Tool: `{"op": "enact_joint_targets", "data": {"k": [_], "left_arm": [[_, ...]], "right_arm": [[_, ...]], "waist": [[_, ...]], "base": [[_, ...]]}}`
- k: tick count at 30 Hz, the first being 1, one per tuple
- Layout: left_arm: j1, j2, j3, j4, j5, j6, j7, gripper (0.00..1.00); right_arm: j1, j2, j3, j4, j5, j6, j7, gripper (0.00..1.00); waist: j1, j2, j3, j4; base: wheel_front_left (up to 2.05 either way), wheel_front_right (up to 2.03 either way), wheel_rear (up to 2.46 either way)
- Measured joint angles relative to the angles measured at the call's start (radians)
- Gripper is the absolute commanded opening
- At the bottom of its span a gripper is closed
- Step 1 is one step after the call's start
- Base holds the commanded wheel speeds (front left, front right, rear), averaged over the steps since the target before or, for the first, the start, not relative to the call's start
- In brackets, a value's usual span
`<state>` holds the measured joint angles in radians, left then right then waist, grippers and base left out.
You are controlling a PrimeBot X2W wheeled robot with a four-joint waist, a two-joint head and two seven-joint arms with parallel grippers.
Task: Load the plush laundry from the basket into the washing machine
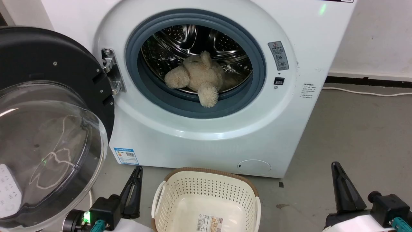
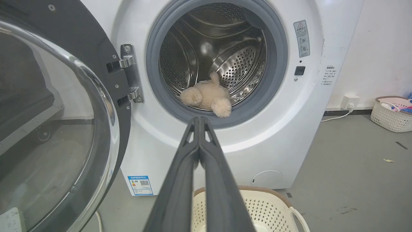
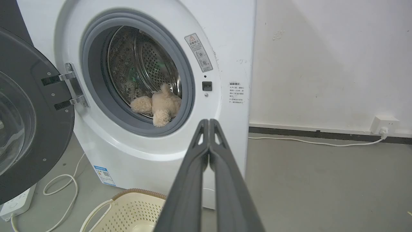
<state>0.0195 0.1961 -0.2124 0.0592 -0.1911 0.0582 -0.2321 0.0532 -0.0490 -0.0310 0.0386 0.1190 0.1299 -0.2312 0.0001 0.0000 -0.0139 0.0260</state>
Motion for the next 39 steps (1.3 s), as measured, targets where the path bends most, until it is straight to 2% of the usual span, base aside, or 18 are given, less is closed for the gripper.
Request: {"op": "enact_joint_targets", "data": {"k": [39], "left_arm": [[0.0,-0.052,0.07,-0.018,0.066,-0.019,0.078,0.0]], "right_arm": [[-0.005,0.0,0.009,-0.01,-0.041,0.0,0.075,0.0]], "waist": [[0.0,0.0,0.005,-0.009]], "base": [[0.0,0.0,0.0]]}}
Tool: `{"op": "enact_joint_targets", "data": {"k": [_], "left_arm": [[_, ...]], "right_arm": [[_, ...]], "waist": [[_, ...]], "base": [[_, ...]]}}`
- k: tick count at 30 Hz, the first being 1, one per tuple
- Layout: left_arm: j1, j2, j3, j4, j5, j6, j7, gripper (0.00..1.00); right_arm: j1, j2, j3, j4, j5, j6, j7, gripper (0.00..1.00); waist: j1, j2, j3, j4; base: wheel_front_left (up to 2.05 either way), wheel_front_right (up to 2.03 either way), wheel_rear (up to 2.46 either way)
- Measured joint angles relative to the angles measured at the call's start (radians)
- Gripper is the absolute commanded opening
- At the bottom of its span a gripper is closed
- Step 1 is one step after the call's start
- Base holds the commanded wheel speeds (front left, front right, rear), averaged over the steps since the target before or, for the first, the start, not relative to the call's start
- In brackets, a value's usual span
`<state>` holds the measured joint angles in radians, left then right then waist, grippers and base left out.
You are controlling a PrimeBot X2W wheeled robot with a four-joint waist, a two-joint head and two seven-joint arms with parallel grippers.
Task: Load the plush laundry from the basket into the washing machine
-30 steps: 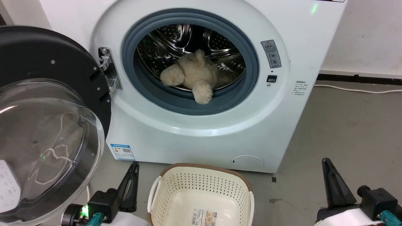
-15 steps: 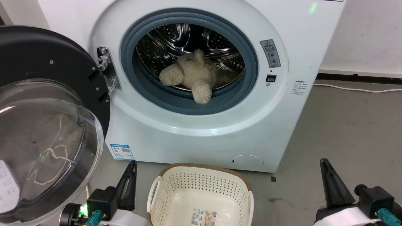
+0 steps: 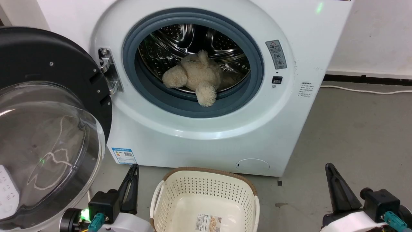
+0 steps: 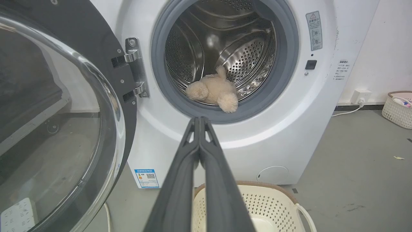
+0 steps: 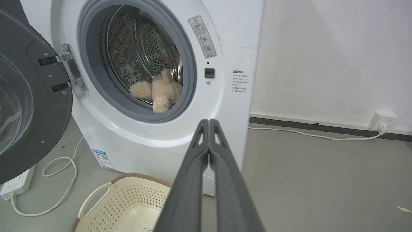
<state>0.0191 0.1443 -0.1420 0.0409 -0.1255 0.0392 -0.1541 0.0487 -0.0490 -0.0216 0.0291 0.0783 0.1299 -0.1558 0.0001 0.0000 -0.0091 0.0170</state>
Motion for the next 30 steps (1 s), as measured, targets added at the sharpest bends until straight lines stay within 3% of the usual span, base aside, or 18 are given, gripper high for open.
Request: {"op": "enact_joint_targets", "data": {"k": [30], "left_arm": [[-0.002,-0.038,0.06,-0.016,0.047,-0.016,0.066,0.0]], "right_arm": [[-0.018,0.0,0.009,-0.01,-0.029,0.0,0.067,0.0]], "waist": [[0.0,0.0,0.004,-0.007]], "base": [[0.0,0.0,0.0]]}}
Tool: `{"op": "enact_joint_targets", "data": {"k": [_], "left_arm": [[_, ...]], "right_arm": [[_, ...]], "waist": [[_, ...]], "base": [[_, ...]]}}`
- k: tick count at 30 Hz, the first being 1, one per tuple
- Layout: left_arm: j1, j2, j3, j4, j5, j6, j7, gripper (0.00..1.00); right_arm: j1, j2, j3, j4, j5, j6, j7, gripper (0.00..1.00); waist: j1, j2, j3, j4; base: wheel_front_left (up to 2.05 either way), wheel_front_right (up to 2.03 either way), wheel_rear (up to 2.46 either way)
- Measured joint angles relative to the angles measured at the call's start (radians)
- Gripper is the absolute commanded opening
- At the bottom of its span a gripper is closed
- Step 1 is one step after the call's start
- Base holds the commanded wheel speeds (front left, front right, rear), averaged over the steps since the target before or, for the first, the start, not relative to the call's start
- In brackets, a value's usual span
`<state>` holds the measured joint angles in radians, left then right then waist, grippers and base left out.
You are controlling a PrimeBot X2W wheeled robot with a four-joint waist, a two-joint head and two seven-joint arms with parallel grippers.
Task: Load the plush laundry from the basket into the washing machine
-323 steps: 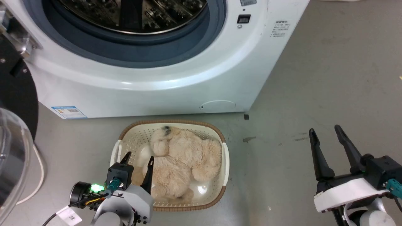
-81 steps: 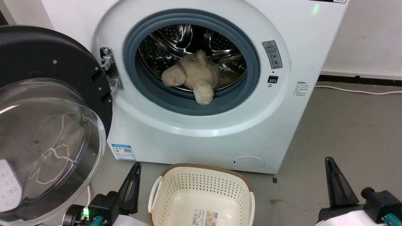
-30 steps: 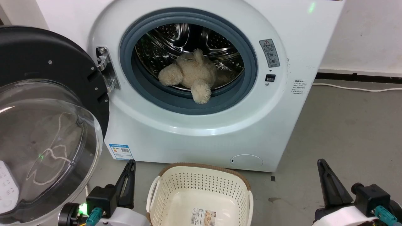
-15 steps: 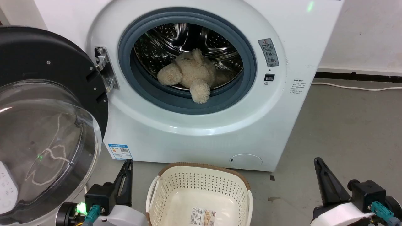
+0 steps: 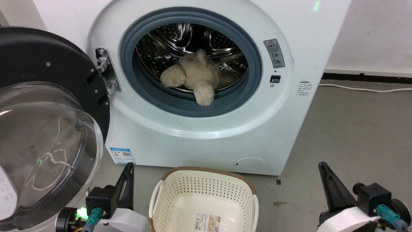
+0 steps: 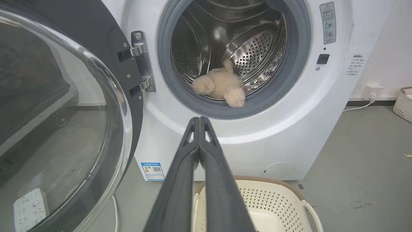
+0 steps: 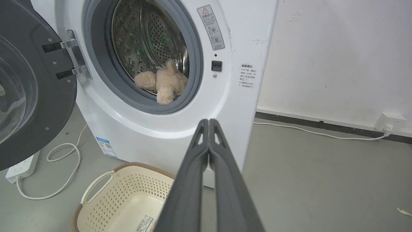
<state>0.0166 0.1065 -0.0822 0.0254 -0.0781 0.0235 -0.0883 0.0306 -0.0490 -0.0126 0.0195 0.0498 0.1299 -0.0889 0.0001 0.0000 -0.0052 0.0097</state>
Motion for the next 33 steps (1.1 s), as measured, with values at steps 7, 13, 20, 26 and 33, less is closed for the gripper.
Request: {"op": "enact_joint_targets", "data": {"k": [7,13,20,26,33], "left_arm": [[0.0,-0.007,0.012,-0.003,0.016,-0.006,0.01,0.0],[-0.001,-0.015,0.022,-0.005,0.024,-0.008,0.024,0.0],[-0.001,-0.025,0.035,-0.008,0.033,-0.009,0.038,0.0],[-0.001,-0.032,0.047,-0.012,0.042,-0.009,0.053,0.0],[-0.001,-0.039,0.061,-0.014,0.052,-0.016,0.066,0.0]], "right_arm": [[-0.004,0.0,0.001,-0.002,-0.008,0.0,0.016,0.0],[-0.004,0.0,0.003,-0.005,-0.014,0.0,0.026,0.0],[-0.004,0.0,0.004,-0.006,-0.02,0.0,0.04,0.0],[-0.006,0.0,0.006,-0.007,-0.029,0.0,0.052,0.0],[-0.017,0.0,0.009,-0.012,-0.035,0.0,0.066,0.0]], "waist": [[0.0,0.0,0.001,-0.002],[0.0,0.0,0.001,-0.003],[0.0,0.0,0.002,-0.004],[0.0,0.0,0.003,-0.006],[-0.0001,0.0,0.004,-0.008]], "base": [[0.0,0.0,0.0],[0.0,0.0,0.0],[0.0,0.0,0.0],[0.0,0.0,0.0],[0.0,0.0,0.0]]}}
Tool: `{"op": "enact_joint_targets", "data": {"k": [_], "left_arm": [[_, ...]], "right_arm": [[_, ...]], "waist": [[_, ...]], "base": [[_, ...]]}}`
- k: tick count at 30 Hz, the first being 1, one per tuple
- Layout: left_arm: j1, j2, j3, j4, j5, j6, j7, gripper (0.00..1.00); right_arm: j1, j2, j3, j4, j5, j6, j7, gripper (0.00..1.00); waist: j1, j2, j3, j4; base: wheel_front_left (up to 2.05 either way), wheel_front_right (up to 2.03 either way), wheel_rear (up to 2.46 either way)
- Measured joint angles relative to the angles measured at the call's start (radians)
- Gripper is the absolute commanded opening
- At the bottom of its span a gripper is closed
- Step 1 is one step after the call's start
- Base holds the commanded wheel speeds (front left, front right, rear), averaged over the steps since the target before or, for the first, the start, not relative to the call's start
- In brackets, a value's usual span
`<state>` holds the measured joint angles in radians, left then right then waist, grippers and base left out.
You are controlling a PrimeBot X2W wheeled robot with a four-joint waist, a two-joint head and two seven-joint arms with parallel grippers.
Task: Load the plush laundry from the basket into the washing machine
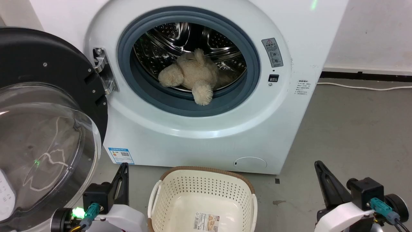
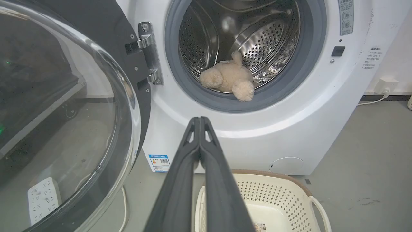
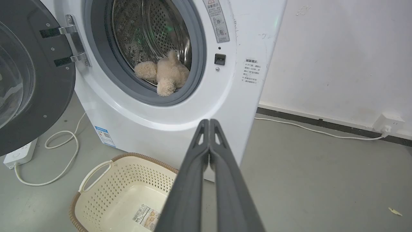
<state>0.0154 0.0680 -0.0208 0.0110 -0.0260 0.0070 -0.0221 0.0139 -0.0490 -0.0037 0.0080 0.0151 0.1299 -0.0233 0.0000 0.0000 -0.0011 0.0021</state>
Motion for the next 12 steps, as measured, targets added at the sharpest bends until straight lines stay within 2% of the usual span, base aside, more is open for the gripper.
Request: {"op": "enact_joint_targets", "data": {"k": [12], "left_arm": [[0.0,-0.016,0.017,-0.004,0.017,-0.002,0.022,0.0]], "right_arm": [[-0.002,0.0,0.002,-0.003,-0.007,0.0,0.023,0.0]], "waist": [[0.0,0.0,0.001,-0.002]], "base": [[0.0,0.0,0.0]]}}
